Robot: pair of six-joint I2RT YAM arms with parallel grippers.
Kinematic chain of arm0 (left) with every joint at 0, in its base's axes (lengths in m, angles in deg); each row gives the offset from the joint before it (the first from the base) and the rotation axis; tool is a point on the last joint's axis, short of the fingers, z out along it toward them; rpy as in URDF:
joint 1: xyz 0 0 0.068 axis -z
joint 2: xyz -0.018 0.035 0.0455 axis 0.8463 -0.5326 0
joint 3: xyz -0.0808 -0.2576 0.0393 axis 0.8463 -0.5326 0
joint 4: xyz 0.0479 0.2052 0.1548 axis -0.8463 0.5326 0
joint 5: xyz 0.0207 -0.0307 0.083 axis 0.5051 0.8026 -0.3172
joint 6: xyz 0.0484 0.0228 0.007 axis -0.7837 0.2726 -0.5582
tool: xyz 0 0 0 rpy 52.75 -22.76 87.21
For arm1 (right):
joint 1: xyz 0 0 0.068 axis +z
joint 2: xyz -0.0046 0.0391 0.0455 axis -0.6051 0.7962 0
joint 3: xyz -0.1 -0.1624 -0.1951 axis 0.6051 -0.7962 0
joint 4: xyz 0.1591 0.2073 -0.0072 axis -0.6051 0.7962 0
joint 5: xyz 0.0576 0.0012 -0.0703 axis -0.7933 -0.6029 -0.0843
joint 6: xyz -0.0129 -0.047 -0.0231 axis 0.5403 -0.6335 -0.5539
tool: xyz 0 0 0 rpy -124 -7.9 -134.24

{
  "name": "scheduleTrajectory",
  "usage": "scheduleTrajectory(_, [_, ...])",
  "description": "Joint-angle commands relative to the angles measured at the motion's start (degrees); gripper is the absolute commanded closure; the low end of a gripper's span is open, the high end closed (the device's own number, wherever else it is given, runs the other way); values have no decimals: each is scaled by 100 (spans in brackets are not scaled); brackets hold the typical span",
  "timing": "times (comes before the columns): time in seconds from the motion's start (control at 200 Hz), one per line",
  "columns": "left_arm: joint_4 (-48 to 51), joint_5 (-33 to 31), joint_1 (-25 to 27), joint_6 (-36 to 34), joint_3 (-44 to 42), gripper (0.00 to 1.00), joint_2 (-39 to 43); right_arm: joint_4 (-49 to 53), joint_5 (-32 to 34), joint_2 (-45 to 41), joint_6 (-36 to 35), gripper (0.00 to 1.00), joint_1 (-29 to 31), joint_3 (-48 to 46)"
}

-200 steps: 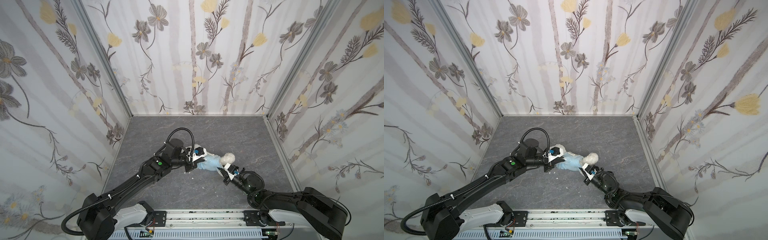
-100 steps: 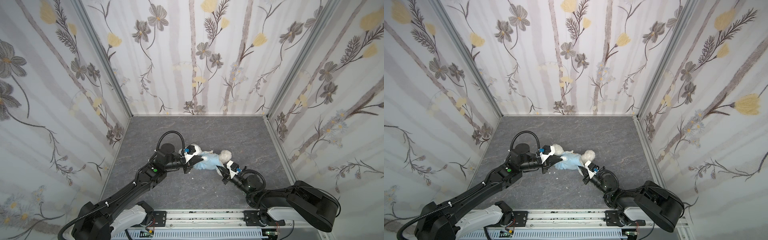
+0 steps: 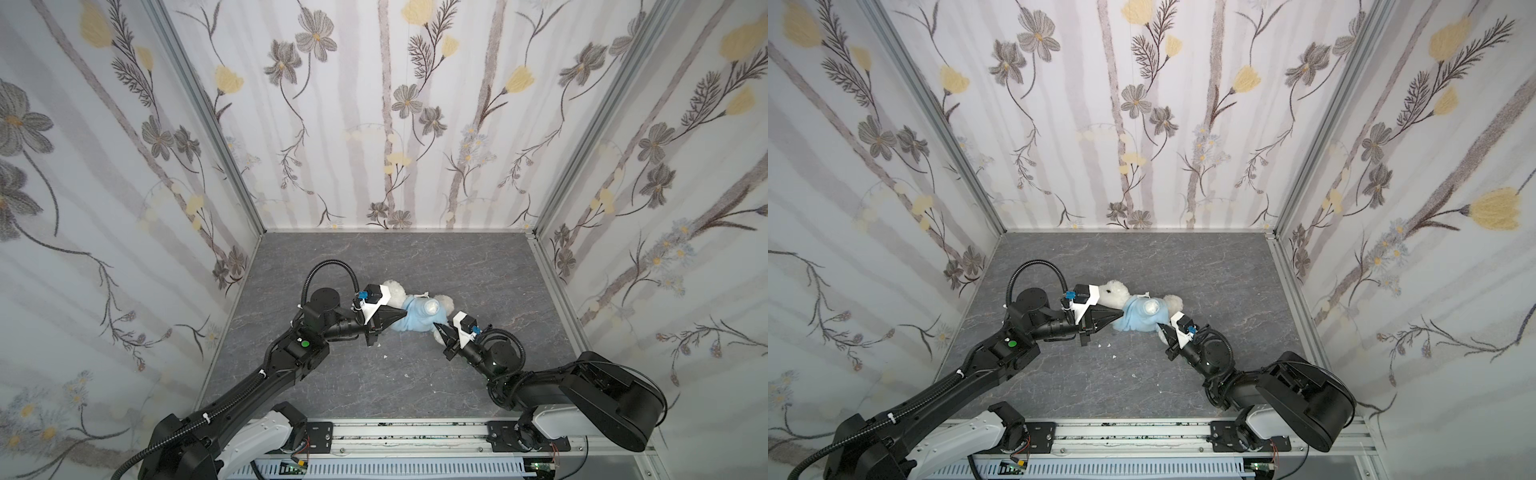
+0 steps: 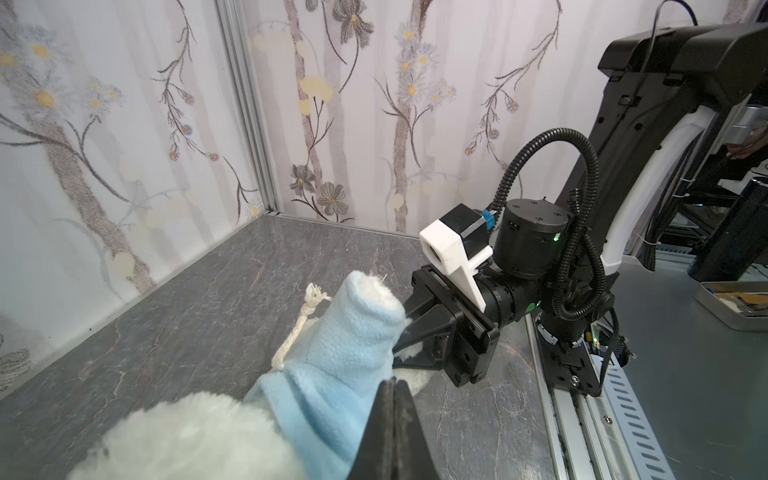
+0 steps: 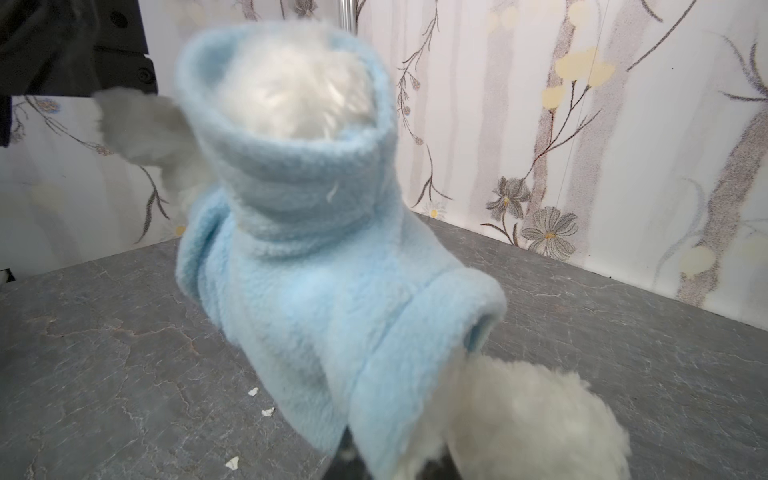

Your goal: Dress the teddy bear

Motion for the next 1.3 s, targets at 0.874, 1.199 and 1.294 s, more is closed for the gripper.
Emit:
scheduleTrajectory(0.874, [3196,-3497,1326,-3319,1692,79,-1370,3124,593,-432,-1954,100,695,951])
scheduleTrajectory(1.199, [3374,-3693,1303,-3473,1641,78,-1564,3126,602,-411,-1954,100,714,969])
scheduleTrajectory(1.294, [3376,-3769,1280,-3520,1650,78,-1636,3121,596,-413,-1954,100,732,969])
